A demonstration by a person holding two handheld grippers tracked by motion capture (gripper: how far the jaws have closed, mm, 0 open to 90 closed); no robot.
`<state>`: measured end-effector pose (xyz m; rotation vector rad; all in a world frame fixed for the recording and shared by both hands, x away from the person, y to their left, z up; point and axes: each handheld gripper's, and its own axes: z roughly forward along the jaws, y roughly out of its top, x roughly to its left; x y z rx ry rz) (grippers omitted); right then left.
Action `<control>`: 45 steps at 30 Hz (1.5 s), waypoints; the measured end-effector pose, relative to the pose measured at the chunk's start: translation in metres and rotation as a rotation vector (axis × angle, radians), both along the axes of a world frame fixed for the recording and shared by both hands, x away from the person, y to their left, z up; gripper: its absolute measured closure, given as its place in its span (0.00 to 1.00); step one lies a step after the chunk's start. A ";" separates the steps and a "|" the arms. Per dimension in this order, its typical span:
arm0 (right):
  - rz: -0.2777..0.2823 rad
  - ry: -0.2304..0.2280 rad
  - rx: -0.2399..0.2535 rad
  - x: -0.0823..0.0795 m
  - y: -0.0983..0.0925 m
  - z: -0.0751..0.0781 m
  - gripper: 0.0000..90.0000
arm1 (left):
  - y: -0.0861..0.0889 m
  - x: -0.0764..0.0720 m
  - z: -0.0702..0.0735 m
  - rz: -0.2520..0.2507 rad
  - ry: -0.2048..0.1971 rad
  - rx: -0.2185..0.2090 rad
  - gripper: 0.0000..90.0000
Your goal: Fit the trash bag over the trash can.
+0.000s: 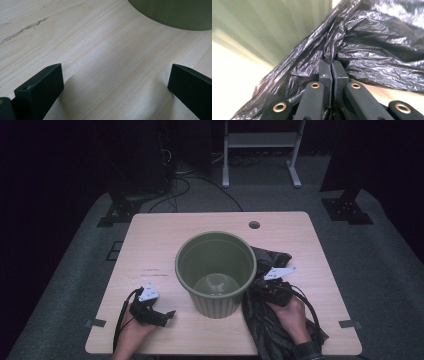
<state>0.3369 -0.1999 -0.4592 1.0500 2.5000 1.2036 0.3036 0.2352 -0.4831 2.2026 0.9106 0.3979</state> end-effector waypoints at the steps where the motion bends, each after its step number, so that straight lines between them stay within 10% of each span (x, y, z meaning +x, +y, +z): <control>1: 0.006 -0.004 0.009 -0.001 -0.001 0.003 0.97 | 0.000 0.000 0.000 0.000 0.000 0.000 0.00; 28: 0.243 -0.181 0.186 -0.034 -0.017 0.111 0.97 | 0.000 0.000 0.000 0.000 0.001 0.001 0.00; 45: 0.411 -0.210 0.262 -0.039 -0.010 0.168 0.97 | 0.000 0.000 0.000 -0.001 0.001 0.001 0.00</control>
